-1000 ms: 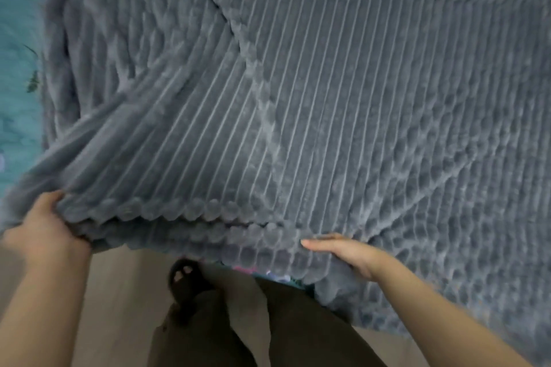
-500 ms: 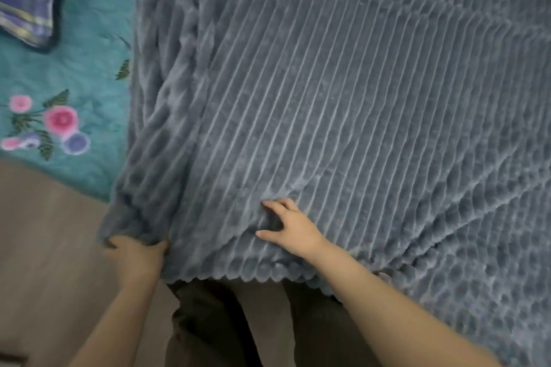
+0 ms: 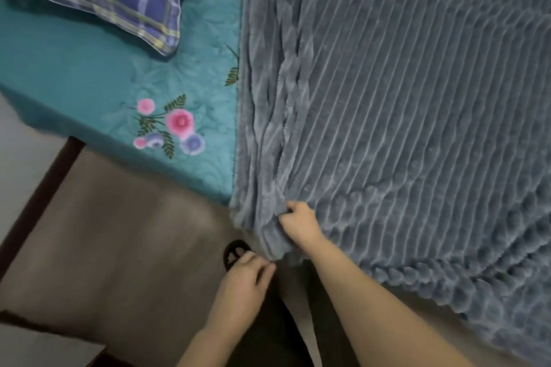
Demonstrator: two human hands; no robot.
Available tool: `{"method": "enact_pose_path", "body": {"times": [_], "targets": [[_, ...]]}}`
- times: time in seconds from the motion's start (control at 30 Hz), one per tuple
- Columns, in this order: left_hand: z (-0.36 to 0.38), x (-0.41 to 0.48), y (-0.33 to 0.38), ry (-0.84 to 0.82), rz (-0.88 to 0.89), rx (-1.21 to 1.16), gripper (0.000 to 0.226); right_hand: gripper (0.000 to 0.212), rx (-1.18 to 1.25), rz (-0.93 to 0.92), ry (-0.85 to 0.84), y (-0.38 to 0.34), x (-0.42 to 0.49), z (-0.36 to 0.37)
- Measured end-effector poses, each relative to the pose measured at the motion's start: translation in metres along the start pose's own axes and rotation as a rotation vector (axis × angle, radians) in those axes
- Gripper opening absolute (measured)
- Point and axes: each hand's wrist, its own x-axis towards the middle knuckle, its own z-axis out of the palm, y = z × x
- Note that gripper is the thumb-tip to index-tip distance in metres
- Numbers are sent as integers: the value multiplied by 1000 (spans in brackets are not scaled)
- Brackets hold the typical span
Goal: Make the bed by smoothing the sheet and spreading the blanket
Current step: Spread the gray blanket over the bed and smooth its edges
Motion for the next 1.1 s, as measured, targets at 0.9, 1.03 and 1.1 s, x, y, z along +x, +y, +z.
{"method": "enact_pose_path", "body": {"times": [0.9,1.03,1.1], "targets": [[-235,151,-74,629,-439,-234,37,28,-606,115,-258,-34,23,47],[-295,158,-137,511,-518,128,45,43,-787,92,-228,-47,21,90],[-310,172,-155,423,-462,313,44,51,-849,135,-256,-53,23,106]]}}
